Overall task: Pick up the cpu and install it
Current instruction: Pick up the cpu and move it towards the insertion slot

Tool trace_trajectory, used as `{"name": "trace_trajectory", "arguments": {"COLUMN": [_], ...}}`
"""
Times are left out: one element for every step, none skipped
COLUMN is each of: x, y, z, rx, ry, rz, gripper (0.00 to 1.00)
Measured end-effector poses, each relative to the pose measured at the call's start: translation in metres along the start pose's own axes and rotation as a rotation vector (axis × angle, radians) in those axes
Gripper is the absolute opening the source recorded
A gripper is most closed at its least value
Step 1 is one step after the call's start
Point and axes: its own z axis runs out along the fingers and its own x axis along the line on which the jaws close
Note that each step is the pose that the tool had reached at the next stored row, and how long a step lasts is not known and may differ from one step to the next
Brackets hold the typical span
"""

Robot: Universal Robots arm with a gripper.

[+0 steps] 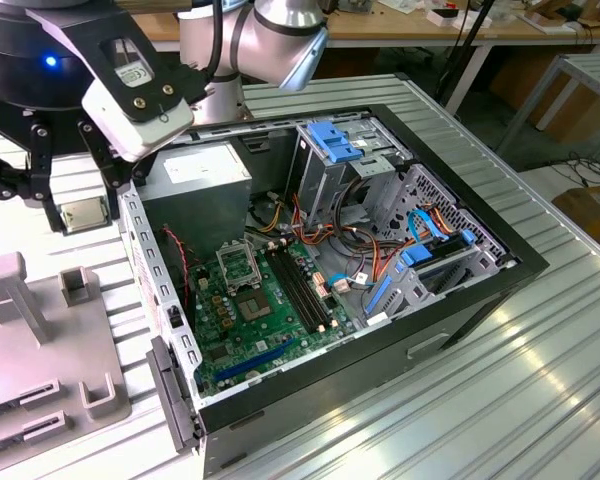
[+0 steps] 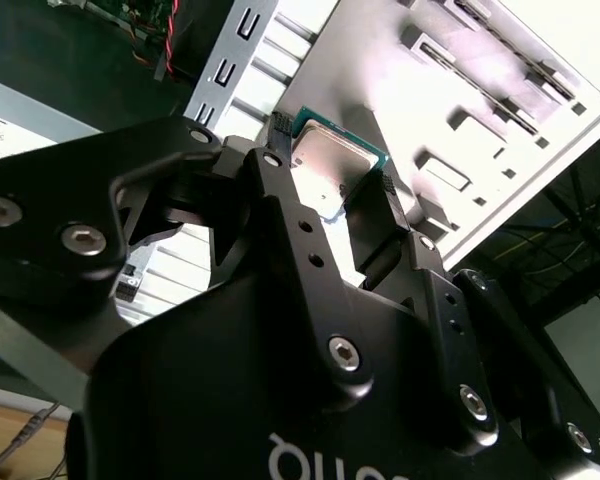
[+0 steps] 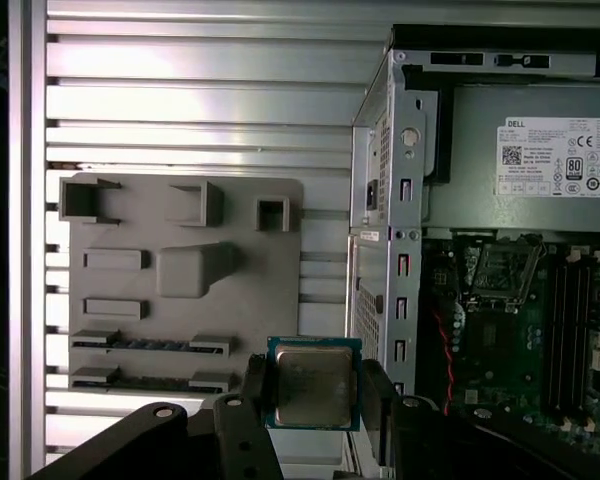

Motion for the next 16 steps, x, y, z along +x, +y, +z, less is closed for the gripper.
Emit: {"name": "trace_trajectory", "arguments": {"x": [-0.0007, -0.0015, -0.0024, -0.0033, -0.0045, -0.0055, -0.0074, -0.0086, -0.0101, -0.011, -0.0117, -0.012, -0.0121, -0.0122, -0.0122, -0.0123], "y": [-0.0001, -0.0002, -0.0002, -0.0003, -0.0004, -0.0005, -0.0007, -0.001, -0.0012, -0.0013, -0.0016, -0.0021, -0.0026, -0.0042, -0.005, -0.0058], "z": [0.0, 0.0, -0.0001, -0.0001, -0.0002, -0.0002, -0.0003, -0.0003, -0.0004, -0.0004, -0.0005, -0.0004, -0.0004, -0.0003, -0.0003, -0.0003], "rx": [-0.0001, -0.0001, -0.0001, -0.0001, 0.0, 0.0, 0.0, 0.0, -0.0001, -0.0001, 0.0, 0.0, 0.0, 0.0001, 0.0002, 0.0004], "ry": [-0.0001, -0.0001, 0.0, -0.0001, 0.0, 0.0, 0.0, 0.0, 0.0, -0.0001, 0.0, 0.0, 0.0, 0.0, 0.0, 0.0], "rz": [0.0, 0.0, 0.0, 0.0, 0.0, 0.0, 0.0, 0.0, 0.0, 0.0, 0.0, 0.0, 0.0, 0.0, 0.0, 0.0], "gripper": [0.47, 0.47, 0.47, 0.47, 0.47, 0.47, 0.47, 0.47, 0.47, 0.47, 0.47, 0.47, 0.47, 0.47, 0.47, 0.47]}}
